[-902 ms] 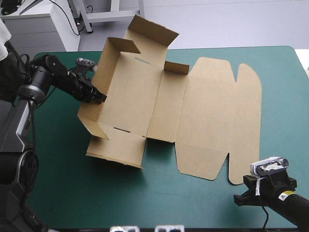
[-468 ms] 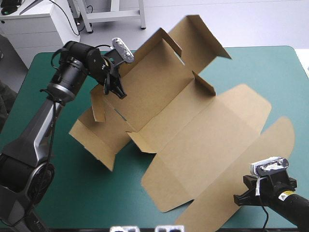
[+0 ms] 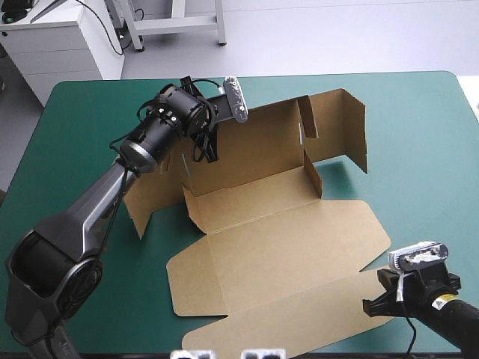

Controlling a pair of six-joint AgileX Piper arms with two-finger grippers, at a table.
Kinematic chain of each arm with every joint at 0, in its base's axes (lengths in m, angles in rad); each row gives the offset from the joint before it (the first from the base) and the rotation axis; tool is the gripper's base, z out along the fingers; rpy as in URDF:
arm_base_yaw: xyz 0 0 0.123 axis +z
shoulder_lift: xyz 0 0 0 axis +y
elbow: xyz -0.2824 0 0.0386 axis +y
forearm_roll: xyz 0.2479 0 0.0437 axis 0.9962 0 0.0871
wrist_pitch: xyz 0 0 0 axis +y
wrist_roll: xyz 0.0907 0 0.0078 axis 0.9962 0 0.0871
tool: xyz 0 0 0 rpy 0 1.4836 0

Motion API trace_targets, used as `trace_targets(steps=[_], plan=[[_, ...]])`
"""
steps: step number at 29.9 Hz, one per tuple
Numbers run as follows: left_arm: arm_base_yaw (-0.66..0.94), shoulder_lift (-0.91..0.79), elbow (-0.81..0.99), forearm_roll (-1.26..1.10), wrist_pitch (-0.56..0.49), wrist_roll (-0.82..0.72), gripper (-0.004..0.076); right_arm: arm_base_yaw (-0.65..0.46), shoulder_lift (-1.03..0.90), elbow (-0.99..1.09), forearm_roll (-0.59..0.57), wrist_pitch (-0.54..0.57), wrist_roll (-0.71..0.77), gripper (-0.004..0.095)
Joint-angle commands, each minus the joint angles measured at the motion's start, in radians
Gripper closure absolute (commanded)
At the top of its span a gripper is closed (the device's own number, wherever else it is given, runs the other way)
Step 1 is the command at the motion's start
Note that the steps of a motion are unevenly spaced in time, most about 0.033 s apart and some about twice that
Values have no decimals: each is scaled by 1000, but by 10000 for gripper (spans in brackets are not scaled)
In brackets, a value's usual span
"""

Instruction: Fold the box

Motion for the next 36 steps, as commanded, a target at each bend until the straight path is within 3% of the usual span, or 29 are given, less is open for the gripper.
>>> trace_targets(steps=[1,6,9,14,22,29,36], plan=[[-26,-92,71,99,-127,-47,732,0,6,-27,28,-54,-3,928],[-61,-197,242,249,-333,-131,732,0,6,-27,28,-58,7,928],[-76,-249,336,281,-405,-129,732,0,6,-27,31,-60,22,927],[-99,-295,483,443,-479,-189,732,0,6,-27,37,-78,36,928],[-127,-315,567,681,-589,-351,732,0,6,-29,39,-102,76,928],[-130,-321,593,777,-600,-446,732,0,7,-34,40,-134,116,928],[-146,-352,741,1246,-586,-911,732,0,22,-134,40,-141,133,928]])
